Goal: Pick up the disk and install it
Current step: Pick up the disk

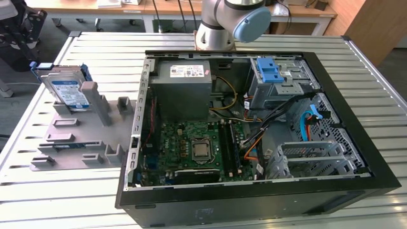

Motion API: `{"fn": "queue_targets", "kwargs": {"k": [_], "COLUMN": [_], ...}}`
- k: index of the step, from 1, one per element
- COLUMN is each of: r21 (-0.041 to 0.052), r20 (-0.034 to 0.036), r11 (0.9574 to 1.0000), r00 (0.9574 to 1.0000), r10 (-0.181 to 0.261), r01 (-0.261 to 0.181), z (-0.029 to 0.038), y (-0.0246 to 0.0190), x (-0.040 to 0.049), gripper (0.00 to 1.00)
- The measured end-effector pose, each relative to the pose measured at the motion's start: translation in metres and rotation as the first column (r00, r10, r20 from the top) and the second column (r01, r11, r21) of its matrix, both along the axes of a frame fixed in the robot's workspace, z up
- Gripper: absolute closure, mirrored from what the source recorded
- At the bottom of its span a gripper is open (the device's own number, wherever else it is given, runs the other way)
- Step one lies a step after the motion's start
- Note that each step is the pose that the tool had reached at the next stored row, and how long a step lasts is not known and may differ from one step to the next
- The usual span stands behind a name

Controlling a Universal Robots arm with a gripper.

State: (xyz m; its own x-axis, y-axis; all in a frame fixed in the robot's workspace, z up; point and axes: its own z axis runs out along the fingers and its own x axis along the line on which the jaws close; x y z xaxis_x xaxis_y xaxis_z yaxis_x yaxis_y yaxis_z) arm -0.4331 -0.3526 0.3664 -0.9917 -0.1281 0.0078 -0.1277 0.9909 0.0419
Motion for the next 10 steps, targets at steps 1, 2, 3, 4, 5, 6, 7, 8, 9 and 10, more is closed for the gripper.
{"fn": "queue_targets", "kwargs": {"k": [1, 2, 3, 4, 5, 6, 7, 8, 9, 10], "r21": [0.0, 0.0, 0.0, 0.0, 0.0, 0.0, 0.0, 0.0, 0.0, 0.0], "r20": [-0.0001, 0.0, 0.0, -0.0001, -0.0001, 0.0, 0.0001, 0.0002, 0.0, 0.0], "r11": [1.0, 1.0, 0.9999, 0.9997, 0.9994, 0.9991, 0.9987, 0.9984, 0.998, 0.9977], "r00": [1.0, 1.0, 0.9999, 0.9997, 0.9994, 0.9991, 0.9987, 0.9984, 0.998, 0.9977], "r10": [0.005, 0.009, 0.014, 0.023, 0.033, 0.042, 0.051, 0.057, 0.063, 0.067], "r01": [-0.005, -0.009, -0.014, -0.023, -0.033, -0.042, -0.051, -0.057, -0.063, -0.067], "z": [0.0, 0.0, 0.0, 0.0, 0.0, 0.0, -0.0001, -0.0001, 0.0, 0.0], "y": [0.0, 0.0, 0.0, 0.0, 0.0, 0.0, 0.0, 0.0, 0.0, 0.0], "x": [-0.0001, -0.0002, -0.0003, -0.0003, -0.0004, -0.0004, -0.0004, -0.0004, -0.0004, -0.0003], "gripper": [0.89, 0.89, 0.89, 0.89, 0.89, 0.89, 0.89, 0.89, 0.89, 0.89]}}
